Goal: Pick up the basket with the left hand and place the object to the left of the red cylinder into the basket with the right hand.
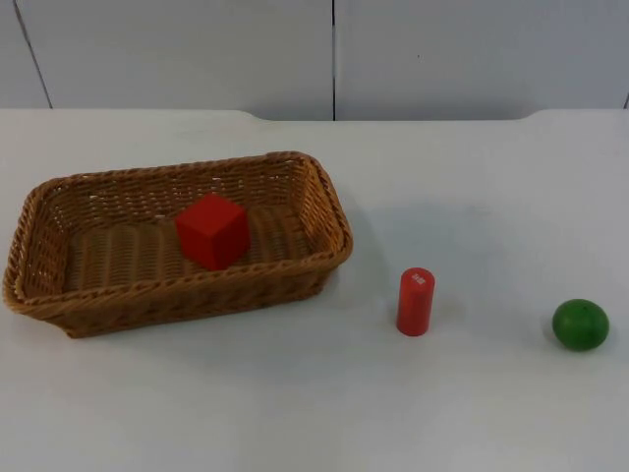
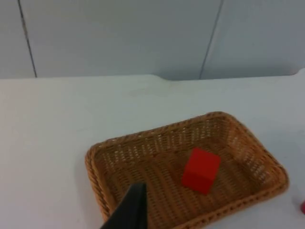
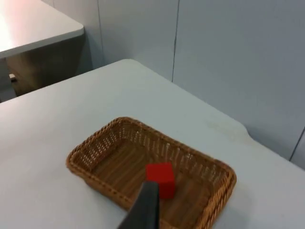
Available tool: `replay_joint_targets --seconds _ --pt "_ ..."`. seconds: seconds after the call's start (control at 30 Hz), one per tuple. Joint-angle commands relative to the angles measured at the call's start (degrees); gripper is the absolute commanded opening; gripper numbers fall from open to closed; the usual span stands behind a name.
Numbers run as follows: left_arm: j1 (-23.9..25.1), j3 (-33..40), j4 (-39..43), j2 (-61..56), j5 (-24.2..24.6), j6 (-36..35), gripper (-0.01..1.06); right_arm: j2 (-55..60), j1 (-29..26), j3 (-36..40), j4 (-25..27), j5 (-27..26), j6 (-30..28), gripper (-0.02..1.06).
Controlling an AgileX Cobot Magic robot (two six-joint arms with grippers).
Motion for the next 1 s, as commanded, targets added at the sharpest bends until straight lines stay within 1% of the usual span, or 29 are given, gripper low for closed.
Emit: replay_joint_targets --seconds 0.0,0.03,0.07,0.17,0.2,0.3,0.33,0.37,0.43,0.5,0.53,0.57,0.67,0.7,0.73,0.77,0.83,0.87,0.9,0.97 --pt "0.0 3.0 -0.2 -8.1 2.9 -1.7 1.05 -5.4 -0.2 4.9 -0.1 -0.7 1.6 0.82" --pt "0.0 3.0 -0.2 -8.1 2.9 -1.7 1.05 -5.4 -0.2 4.9 -0.1 -0.7 1.6 0.82" --pt "-0.5 4.2 -0.2 -10.9 3.7 -2.5 1.05 -7.6 -0.2 6.8 -0.1 -0.7 1.8 0.82" --pt "-4.3 6.6 -0.1 -15.7 4.6 -4.0 1.05 -13.9 -0.2 12.1 -0.1 0.0 2.5 0.82" --pt "-4.3 6.6 -0.1 -15.7 4.6 -4.0 1.05 -13.9 -0.2 12.1 -0.1 0.0 2.5 0.82" --pt "-8.9 7.4 0.2 -18.9 4.7 -4.9 1.05 -21.0 -0.2 16.8 -0.1 0.7 4.3 0.82" --pt "-10.1 7.4 0.2 -20.2 4.7 -5.5 1.05 -23.6 -0.2 18.2 -0.1 1.5 4.6 0.82" --pt "-10.1 7.4 0.2 -20.2 4.7 -5.5 1.05 -23.6 -0.2 18.2 -0.1 1.5 4.6 0.82" --pt "-11.4 7.4 0.2 -21.8 5.0 -6.0 1.05 -28.6 -0.2 20.3 -0.8 4.4 4.6 0.82" --pt "-12.4 7.4 1.9 -25.3 6.2 -6.0 1.05 -33.0 -0.2 21.6 -3.5 9.3 6.8 0.82" --pt "-12.4 7.4 3.1 -26.6 7.1 -6.1 1.05 -36.3 -0.2 21.7 -6.9 12.9 11.0 0.82" --pt "-12.4 7.4 3.1 -26.6 7.1 -6.1 1.05 -36.3 -0.2 21.7 -6.9 12.9 11.0 0.82" --pt "-12.4 7.5 7.6 -31.6 8.0 -11.6 1.05 -42.3 -0.2 21.7 -15.0 20.0 21.5 0.82" --pt "-12.4 7.5 7.6 -31.6 8.0 -11.6 1.05 -42.3 -0.2 21.7 -15.0 20.0 21.5 0.82" --pt "-12.4 7.5 9.8 -33.0 8.5 -14.0 1.05 -44.3 -0.2 21.7 -17.5 22.2 24.4 0.82" --pt "-12.4 7.5 12.3 -33.3 9.1 -16.0 1.05 -46.0 -0.2 21.7 -19.2 23.3 26.8 0.82" --pt "-12.4 7.4 16.8 -33.3 11.9 -19.5 1.05 -50.0 -0.2 21.7 -21.6 23.8 28.5 0.82" --pt "-12.4 7.4 18.3 -33.3 12.0 -22.0 1.05 -51.6 -0.2 21.7 -22.6 23.9 29.2 0.82" --pt "-12.4 7.4 18.3 -33.3 12.0 -22.0 1.05 -51.6 -0.2 21.7 -22.6 23.9 29.2 0.82" --pt "-12.4 7.4 20.6 -33.3 11.4 -24.6 1.05 -54.9 -0.2 21.6 -25.5 24.5 31.9 0.82"
